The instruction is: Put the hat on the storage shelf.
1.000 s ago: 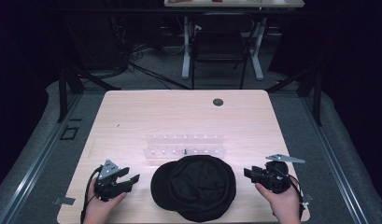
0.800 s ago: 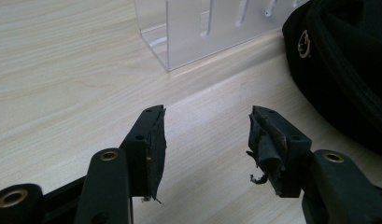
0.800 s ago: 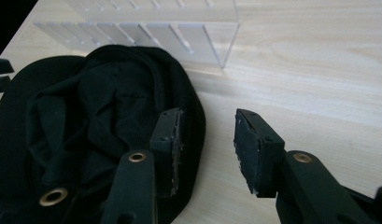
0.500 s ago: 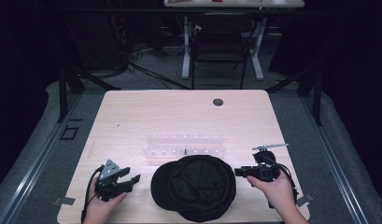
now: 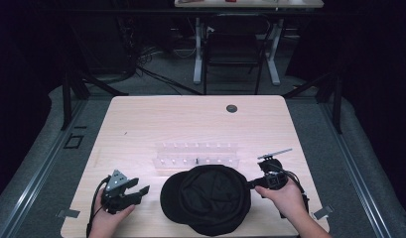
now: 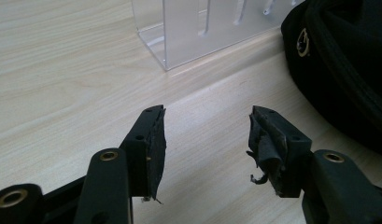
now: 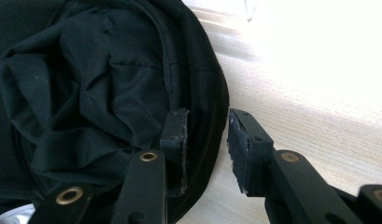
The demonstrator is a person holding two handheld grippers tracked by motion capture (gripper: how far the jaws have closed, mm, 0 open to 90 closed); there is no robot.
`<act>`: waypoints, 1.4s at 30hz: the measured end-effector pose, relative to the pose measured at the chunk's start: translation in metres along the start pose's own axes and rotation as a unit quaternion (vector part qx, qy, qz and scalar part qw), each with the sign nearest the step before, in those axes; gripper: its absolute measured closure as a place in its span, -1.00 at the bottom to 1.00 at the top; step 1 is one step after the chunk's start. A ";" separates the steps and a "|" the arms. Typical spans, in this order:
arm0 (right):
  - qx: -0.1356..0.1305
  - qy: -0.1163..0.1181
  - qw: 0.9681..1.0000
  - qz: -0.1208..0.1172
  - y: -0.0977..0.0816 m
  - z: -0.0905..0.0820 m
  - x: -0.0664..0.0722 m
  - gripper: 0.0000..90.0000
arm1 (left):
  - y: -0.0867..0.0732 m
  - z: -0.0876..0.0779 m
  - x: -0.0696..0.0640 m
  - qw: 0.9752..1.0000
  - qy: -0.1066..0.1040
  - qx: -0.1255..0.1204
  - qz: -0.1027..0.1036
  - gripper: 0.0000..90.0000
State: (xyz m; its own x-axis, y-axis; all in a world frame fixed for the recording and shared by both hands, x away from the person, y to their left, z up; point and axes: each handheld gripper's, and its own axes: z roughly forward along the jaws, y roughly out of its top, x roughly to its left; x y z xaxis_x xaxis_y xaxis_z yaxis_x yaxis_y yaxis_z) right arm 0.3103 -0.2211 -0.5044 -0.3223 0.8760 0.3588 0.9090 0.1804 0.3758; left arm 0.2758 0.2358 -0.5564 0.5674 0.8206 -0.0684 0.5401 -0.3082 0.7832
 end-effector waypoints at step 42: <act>0.107 0.132 0.979 0.117 0.003 0.030 -0.032 0.94 | 0.000 0.002 -0.001 1.000 -0.004 0.007 0.005 0.02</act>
State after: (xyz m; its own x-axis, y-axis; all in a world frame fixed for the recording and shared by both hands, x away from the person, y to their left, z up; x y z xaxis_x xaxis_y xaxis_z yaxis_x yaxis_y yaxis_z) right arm 0.3315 -0.2355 -0.5408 -0.1300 0.7633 0.6328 0.9915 0.1024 0.0802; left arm 0.2765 0.2340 -0.5578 0.5769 0.8141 -0.0660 0.5432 -0.3220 0.7754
